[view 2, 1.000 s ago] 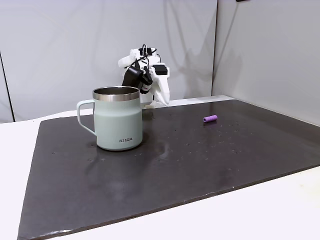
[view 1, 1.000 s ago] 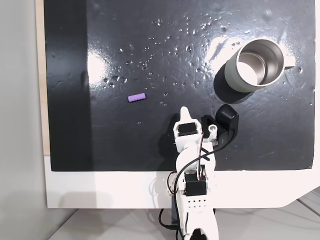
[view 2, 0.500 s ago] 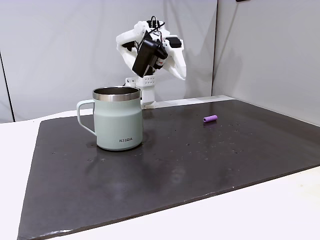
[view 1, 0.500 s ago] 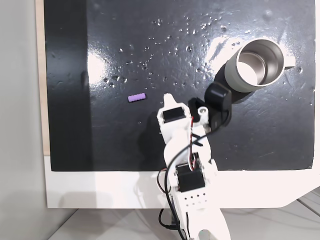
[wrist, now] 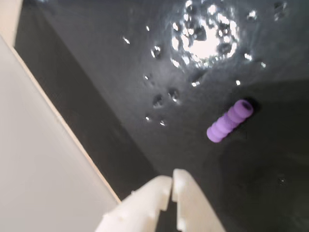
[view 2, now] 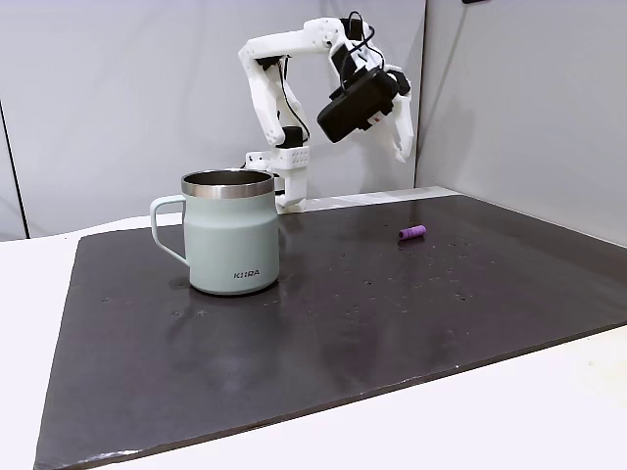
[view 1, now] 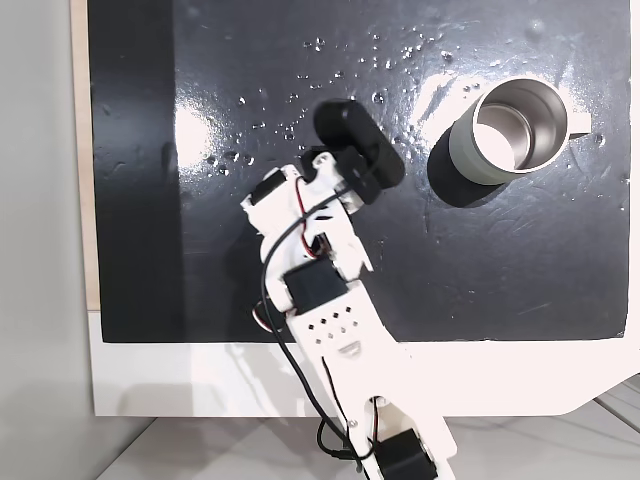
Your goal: Grasp a pengrip and put it in the cup.
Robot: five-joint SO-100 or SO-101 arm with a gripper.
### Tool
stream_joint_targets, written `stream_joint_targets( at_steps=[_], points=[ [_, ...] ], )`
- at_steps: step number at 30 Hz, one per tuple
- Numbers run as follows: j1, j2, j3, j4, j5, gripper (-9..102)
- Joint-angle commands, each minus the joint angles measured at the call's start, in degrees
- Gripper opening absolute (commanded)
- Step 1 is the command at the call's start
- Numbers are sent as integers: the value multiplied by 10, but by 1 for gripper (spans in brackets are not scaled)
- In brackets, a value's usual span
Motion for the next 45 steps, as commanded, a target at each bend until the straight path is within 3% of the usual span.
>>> stream_joint_targets(
  at_steps=[1, 29, 45],
  points=[
    [-18, -33, -52, 11, -10, 0],
    [-39, -279, -125, 10, 71, 0],
    [-31, -297, -137, 5, 267, 0]
  ],
)
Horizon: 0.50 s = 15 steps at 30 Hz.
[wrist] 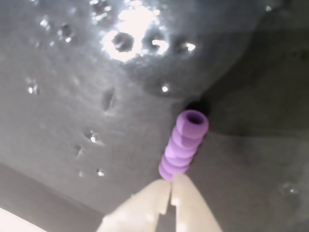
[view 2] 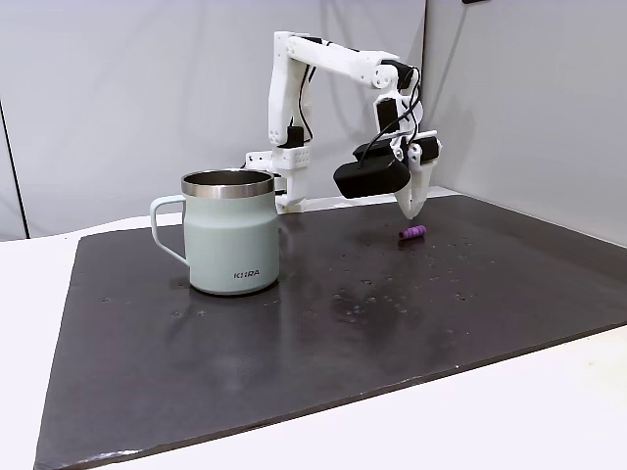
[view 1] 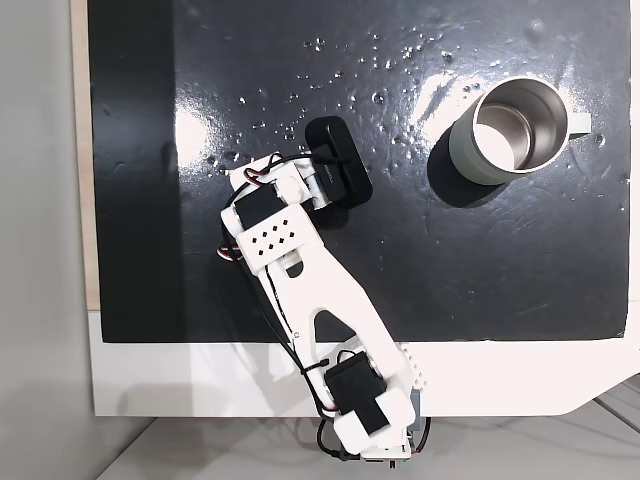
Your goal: Grasp a pengrip and put it in the cup.
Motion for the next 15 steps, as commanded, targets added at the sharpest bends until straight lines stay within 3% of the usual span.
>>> stream_joint_targets(
  at_steps=[1, 7, 15],
  points=[
    [4, 3, -32, -2, 52, 0],
    [4, -10, -33, 26, 86, 14],
    [18, -76, -86, 68, 124, 24]
  ],
)
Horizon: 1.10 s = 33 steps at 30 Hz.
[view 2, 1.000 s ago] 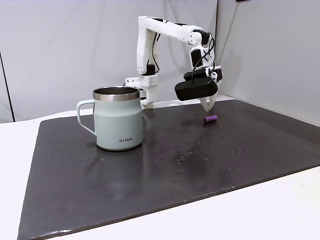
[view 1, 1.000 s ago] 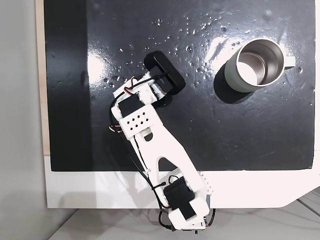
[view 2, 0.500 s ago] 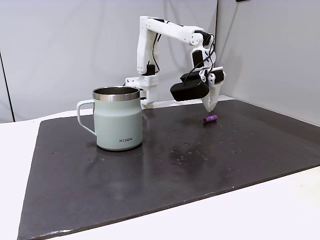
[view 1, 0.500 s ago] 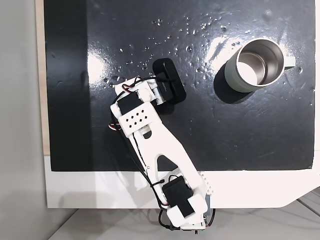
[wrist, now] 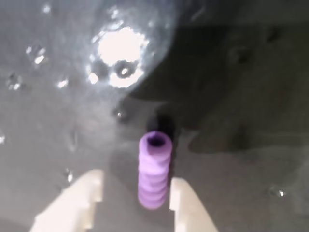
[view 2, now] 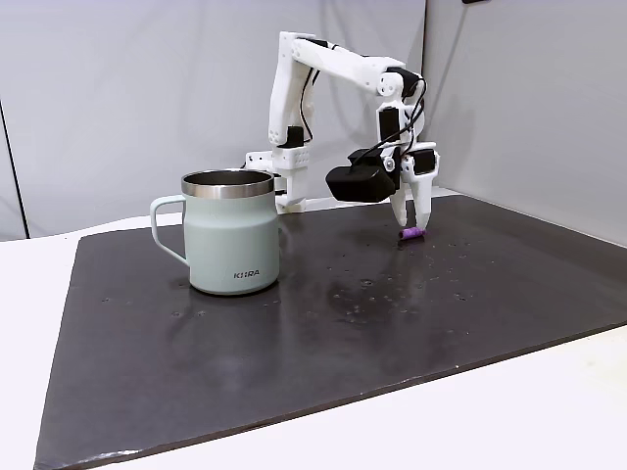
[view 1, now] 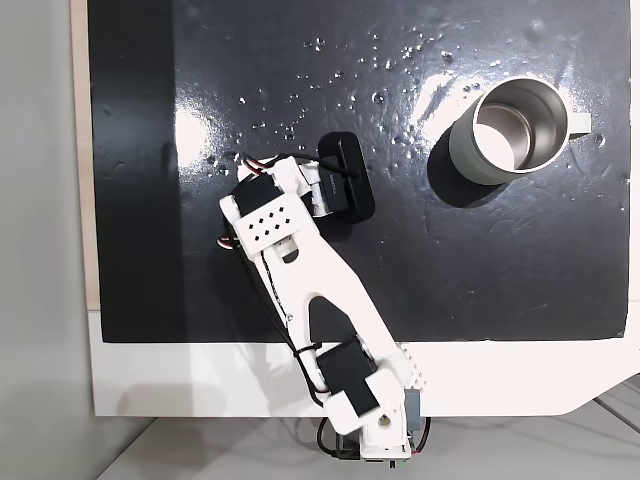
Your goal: Grasp a pengrip and put it in the cup.
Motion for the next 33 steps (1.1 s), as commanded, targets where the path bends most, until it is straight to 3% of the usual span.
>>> stream_joint_targets(
  at_steps=[1, 11, 18, 22, 27, 33],
  points=[
    [12, -21, -54, 22, 33, 24],
    [-7, -86, -106, 54, 39, 19],
    [-33, -97, -116, 56, 22, 2],
    [-37, -84, -116, 62, 17, 0],
    [-1, -28, -131, 91, 5, 0],
    [94, 32, -210, 188, -36, 0]
  ],
)
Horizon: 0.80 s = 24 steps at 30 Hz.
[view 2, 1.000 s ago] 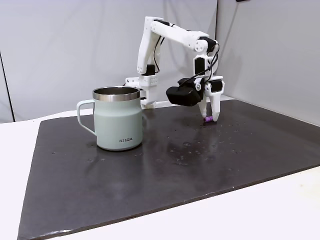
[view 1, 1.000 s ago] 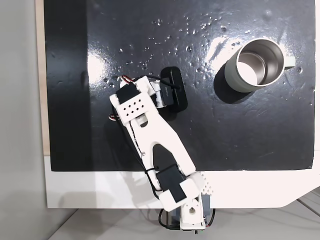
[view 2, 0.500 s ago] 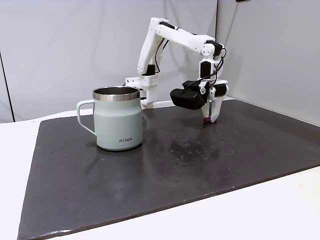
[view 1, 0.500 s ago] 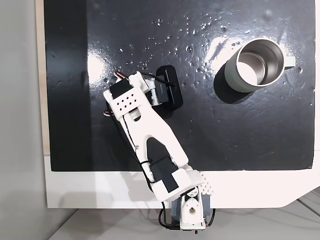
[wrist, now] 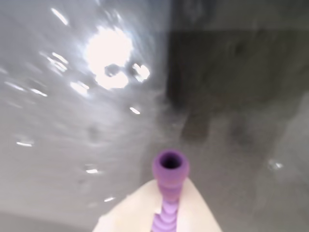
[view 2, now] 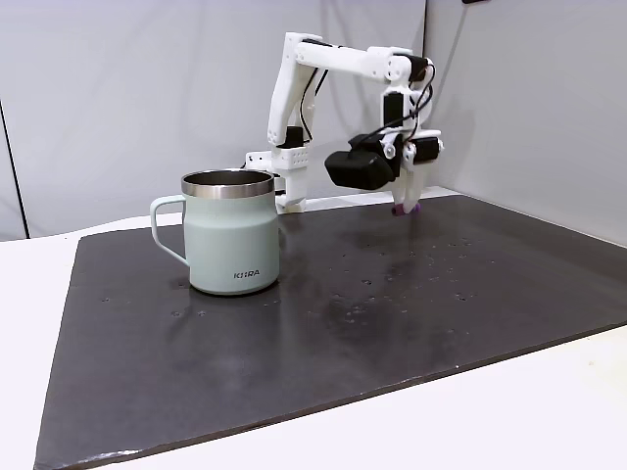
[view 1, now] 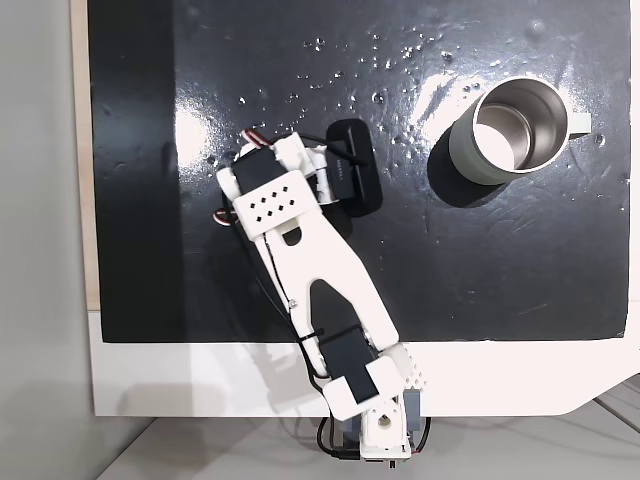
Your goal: Grasp a pengrip and put it in the cup.
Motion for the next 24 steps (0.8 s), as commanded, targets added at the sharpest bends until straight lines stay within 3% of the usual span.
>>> stream_joint_targets(
  at_steps=[1, 13, 24],
  points=[
    [62, 61, -71, 52, -36, 0],
    [258, 179, -144, 156, -233, 0],
    [432, 132, -263, 163, -382, 0]
  ],
)
